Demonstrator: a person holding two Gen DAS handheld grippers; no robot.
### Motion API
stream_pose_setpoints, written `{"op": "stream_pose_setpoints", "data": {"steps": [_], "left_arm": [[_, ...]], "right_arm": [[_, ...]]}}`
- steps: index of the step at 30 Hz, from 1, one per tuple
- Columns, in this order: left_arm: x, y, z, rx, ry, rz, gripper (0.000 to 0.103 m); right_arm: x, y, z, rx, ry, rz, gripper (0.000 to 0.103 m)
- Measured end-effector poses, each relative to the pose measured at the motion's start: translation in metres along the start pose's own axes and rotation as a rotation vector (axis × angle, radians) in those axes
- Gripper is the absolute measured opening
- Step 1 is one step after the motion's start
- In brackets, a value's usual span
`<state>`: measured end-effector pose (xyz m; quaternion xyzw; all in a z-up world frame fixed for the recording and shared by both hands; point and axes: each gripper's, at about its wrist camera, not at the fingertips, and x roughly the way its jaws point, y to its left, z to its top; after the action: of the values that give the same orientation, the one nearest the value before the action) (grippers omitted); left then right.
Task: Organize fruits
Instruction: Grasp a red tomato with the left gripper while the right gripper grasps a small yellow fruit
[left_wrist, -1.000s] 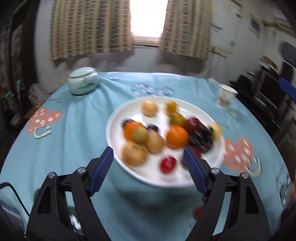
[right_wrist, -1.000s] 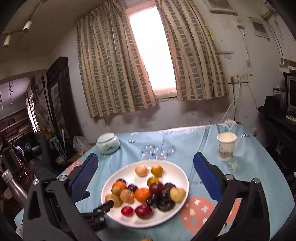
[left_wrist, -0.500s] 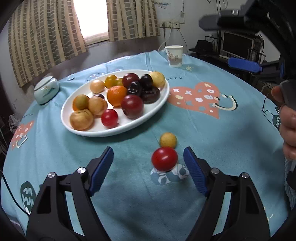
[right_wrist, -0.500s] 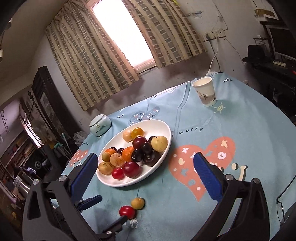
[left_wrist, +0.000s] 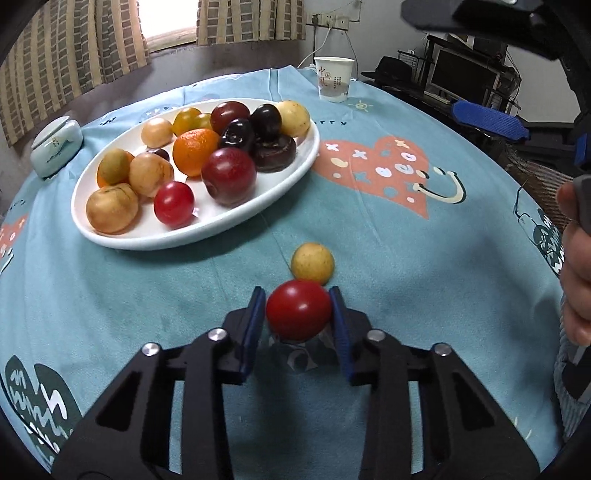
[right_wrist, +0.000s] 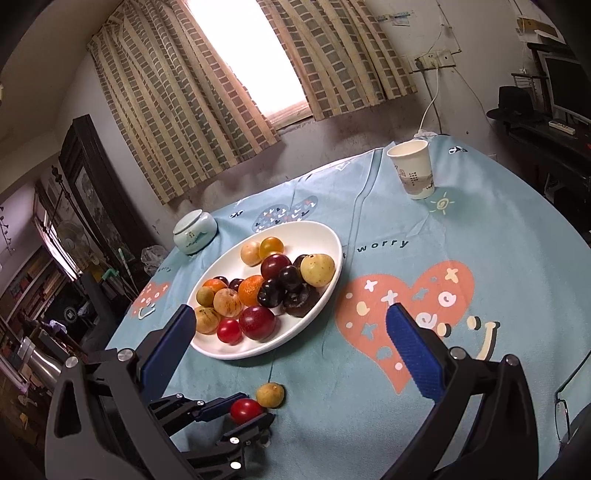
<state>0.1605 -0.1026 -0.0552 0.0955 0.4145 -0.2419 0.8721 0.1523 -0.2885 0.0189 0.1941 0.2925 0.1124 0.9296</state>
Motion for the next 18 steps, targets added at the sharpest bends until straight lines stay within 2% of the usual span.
{"op": "stream_pose_setpoints", "data": {"steps": [2,5,7,10,12,15,18], "left_arm": [[-0.007,0.004,-0.002,-0.011,-0.018,0.053,0.033],[-0.033,0.033,-0.001,-0.111,-0.089,0.128,0.033],[-0.047,0.053,-0.004,-0.169,-0.128,0.207,0.033],[-0.056,0.081,-0.009,-0.261,-0.139,0.241,0.033],[-0.058,0.091,-0.009,-0.309,-0.139,0.257,0.033],[-0.059,0.094,-0.011,-0.327,-0.141,0.248,0.033],[-0.059,0.090,-0.009,-0.307,-0.140,0.243,0.033]], "right_arm": [[0.003,0.001,-0.002,-0.012,0.011,-0.001,0.102],[0.012,0.008,-0.008,-0.063,0.057,-0.006,0.102],[0.024,0.020,-0.018,-0.131,0.109,-0.008,0.101],[0.046,0.044,-0.041,-0.270,0.213,-0.019,0.083],[0.056,0.051,-0.055,-0.319,0.266,-0.018,0.070],[0.065,0.050,-0.065,-0.343,0.309,-0.039,0.056],[0.069,0.047,-0.069,-0.339,0.319,-0.049,0.047]]}}
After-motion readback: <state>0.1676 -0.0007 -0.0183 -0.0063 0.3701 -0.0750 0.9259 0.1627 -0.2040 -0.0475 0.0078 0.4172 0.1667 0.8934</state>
